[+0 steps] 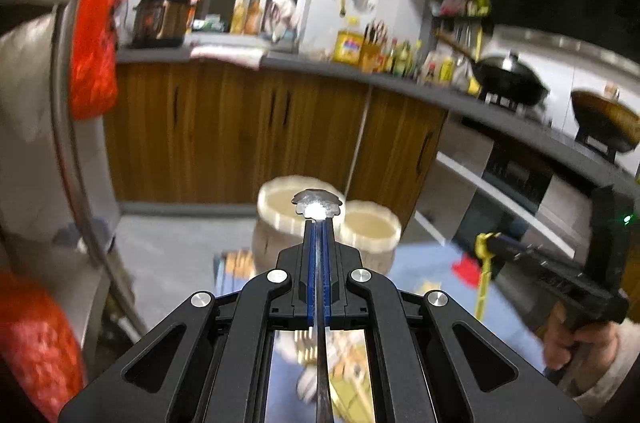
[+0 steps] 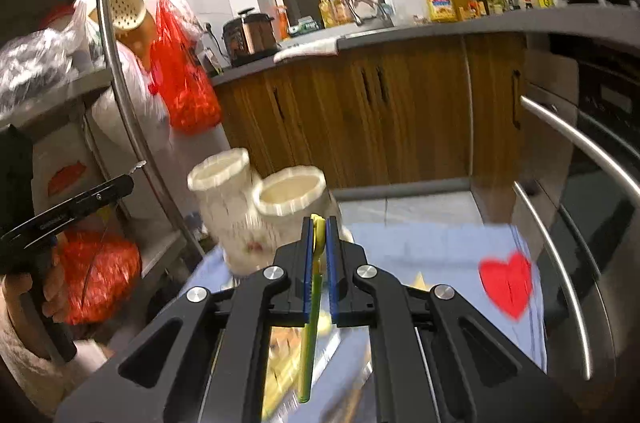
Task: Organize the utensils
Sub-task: 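Lower the yellow utensil into the small cup with right tool while left lowers spoon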
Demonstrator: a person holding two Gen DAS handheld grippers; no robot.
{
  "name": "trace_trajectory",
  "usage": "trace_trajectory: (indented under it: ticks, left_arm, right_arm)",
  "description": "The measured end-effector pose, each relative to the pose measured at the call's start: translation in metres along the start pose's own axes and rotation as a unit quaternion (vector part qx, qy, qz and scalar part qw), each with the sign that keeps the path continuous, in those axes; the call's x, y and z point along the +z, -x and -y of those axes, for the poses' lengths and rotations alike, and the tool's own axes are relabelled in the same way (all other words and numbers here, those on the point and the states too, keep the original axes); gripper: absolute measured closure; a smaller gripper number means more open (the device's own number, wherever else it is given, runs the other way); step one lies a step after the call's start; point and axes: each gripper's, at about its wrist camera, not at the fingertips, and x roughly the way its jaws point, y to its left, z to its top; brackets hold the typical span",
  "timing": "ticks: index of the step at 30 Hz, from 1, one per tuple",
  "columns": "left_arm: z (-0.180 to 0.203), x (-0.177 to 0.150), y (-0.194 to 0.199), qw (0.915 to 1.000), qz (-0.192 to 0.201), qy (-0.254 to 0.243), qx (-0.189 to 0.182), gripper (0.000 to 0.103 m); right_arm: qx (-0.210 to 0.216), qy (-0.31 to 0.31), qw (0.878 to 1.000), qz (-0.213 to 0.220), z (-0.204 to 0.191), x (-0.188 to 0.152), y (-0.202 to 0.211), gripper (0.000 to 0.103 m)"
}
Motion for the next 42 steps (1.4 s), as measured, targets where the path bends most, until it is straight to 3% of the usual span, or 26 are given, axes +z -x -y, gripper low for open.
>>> trace_trajectory:
  ticks: [10,14,20,28,42]
  left_arm:
    - [-0.019,0.073,-0.057,0.9942,0.097,0.040,-0.023,0.100]
    - [-0.023,0.082,-0.086,0.9931,0.109,0.043,-0.011,0.100]
    - [-0.028,0.076,-0.117,0.9928,0.114,0.035,0.005,0.100]
    - [-0.030,0.057,-0.137,0.9945,0.100,-0.003,0.032,0.100]
    - [-0.038,0.027,-0.108,0.9997,0.017,-0.015,0.011,0.100]
  right_arm:
    - [-0.005,-0.009,0.996,0.088,-0.004,0.071,-0.045,0.097]
    - [-0.008,-0.028,0.993,0.117,0.005,0.082,-0.067,0.097]
    - [0.003,-0.020,0.993,0.118,0.002,0.083,-0.095,0.097]
    - [0.013,0.007,0.995,0.096,-0.005,0.064,-0.112,0.097]
    - [0.036,0.043,0.998,0.040,-0.013,0.039,-0.108,0.097]
